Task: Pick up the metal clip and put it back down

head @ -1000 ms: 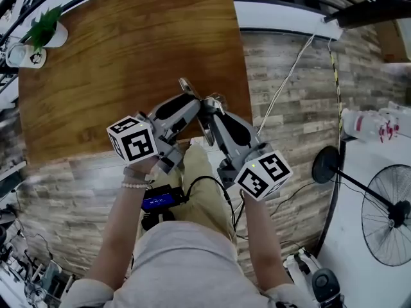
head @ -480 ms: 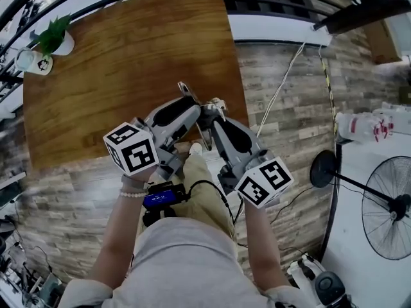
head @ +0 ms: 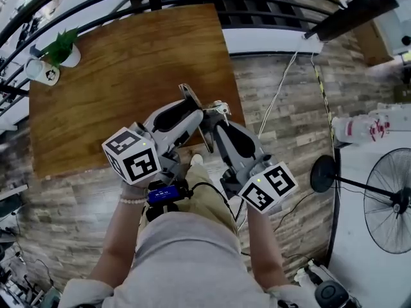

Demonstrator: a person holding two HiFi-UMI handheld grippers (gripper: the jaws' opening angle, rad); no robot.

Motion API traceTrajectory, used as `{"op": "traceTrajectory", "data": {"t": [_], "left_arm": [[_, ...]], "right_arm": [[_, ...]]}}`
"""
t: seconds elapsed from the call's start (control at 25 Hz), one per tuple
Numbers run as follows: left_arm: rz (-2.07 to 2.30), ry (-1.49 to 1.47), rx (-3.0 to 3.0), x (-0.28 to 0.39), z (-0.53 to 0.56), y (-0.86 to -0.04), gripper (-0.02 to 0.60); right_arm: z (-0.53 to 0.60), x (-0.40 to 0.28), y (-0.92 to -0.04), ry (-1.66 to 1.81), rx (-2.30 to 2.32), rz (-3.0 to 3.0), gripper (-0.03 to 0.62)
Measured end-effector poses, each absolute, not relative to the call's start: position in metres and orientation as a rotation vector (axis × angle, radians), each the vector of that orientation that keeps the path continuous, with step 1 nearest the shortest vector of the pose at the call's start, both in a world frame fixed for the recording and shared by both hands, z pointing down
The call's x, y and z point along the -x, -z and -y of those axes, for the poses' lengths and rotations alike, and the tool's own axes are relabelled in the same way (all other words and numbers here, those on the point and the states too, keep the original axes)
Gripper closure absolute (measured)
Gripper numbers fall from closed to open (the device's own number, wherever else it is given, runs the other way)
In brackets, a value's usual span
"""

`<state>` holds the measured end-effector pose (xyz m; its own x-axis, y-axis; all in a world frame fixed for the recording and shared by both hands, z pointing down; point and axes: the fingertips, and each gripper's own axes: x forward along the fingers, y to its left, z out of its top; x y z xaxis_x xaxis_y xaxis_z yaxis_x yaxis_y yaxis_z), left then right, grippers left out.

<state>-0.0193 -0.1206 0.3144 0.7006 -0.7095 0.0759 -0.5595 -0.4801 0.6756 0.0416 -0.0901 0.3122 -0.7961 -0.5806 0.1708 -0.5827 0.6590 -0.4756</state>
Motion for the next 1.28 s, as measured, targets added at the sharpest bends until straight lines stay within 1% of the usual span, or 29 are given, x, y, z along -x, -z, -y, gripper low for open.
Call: {"op": "traceTrajectory", "data": {"t": [0.64,0.92,1.28], "left_arm": [[1.002,0.325,-2.354,0.023,0.110,-0.248,0.433],[1.012,0.356,-2.376,0.024,0.108,-0.238,0.433],[1.012,0.327,-2.372,0.023,0.109,-0.240,0.431]], "right_arm": [[0.080,-0.038,-0.254,-0.665,-0.994,2.985,0.536],[0.078,-0.038,-0.245,-0.640,-0.993,3.002,0.536],[0.078,-0.039,-0.248,-0.649,-1.012,2.990,0.536]]}}
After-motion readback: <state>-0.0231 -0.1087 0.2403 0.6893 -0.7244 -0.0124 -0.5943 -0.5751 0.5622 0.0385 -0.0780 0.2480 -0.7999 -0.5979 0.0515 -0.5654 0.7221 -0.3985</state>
